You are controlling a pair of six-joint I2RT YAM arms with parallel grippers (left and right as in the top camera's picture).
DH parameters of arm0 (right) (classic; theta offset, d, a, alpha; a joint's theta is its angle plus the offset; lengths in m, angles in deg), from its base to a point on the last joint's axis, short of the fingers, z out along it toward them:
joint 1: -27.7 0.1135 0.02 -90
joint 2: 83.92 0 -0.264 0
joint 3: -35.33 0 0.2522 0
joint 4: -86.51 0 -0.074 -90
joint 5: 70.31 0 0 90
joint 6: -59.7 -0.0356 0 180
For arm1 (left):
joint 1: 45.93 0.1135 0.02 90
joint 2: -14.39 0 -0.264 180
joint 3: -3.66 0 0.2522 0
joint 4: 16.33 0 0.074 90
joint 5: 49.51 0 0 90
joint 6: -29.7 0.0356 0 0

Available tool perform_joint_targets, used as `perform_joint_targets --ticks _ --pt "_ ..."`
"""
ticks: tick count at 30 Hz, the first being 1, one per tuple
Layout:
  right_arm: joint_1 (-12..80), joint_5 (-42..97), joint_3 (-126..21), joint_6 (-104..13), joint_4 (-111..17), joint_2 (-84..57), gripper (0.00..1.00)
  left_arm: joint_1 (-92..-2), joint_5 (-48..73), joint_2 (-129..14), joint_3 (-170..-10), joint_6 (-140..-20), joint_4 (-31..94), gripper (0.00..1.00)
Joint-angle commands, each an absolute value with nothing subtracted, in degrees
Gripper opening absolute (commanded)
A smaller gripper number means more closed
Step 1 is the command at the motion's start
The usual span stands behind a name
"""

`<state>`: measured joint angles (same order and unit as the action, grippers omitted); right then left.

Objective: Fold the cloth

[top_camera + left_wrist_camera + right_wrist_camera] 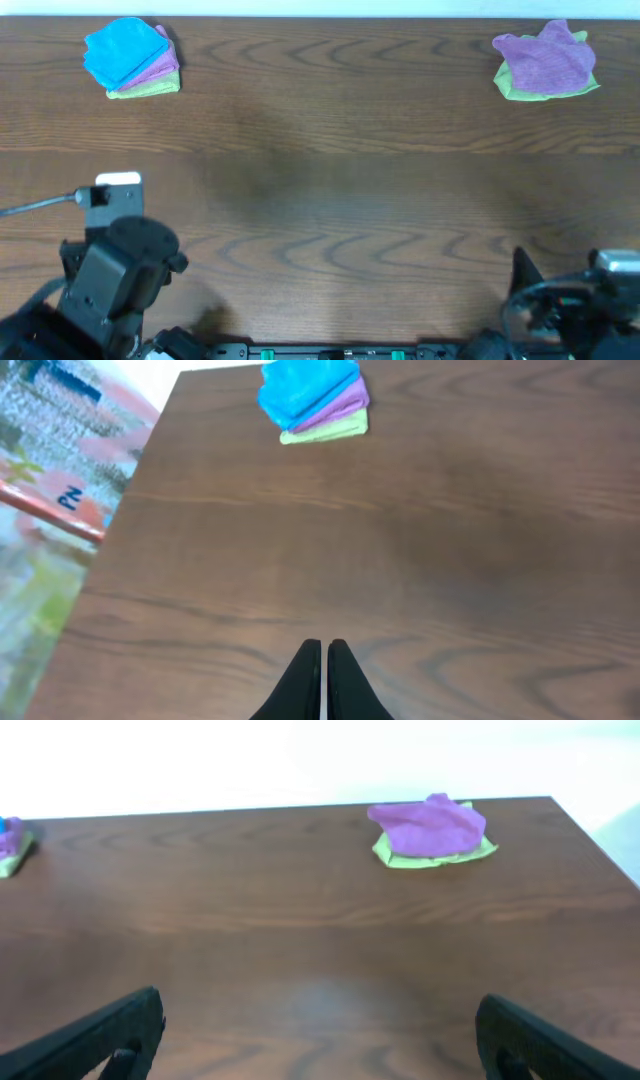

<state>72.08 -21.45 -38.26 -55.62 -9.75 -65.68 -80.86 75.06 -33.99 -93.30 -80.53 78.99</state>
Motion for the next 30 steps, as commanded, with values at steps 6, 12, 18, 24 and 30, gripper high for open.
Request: perform_joint_targets --ticks 6,12,18,24,30 --pt "72.67 -20.27 -30.37 -57.7 -15.46 -65.96 0.99 -80.71 73.79 -31.09 -89.32 -81.77 76.0 0.95" --pt "72.67 -20.34 -28.56 -57.7 -14.56 -65.96 0.99 -80.71 73.68 -31.09 -89.32 -81.77 74.86 0.95" --pt "72.67 -20.34 -28.56 -57.7 -13.95 -65.98 0.99 -80.71 71.74 -31.09 -89.32 -81.75 75.26 0.95" --pt "72.67 -20.34 -28.56 -57.7 -13.93 -65.96 0.99 -80.71 71.74 -31.09 -89.32 -81.75 75.26 0.95" --pt "72.67 -20.34 -28.56 -57.7 -13.93 -65.96 0.99 -80.71 69.33 -31.09 -89.32 -81.75 76.44 0.95"
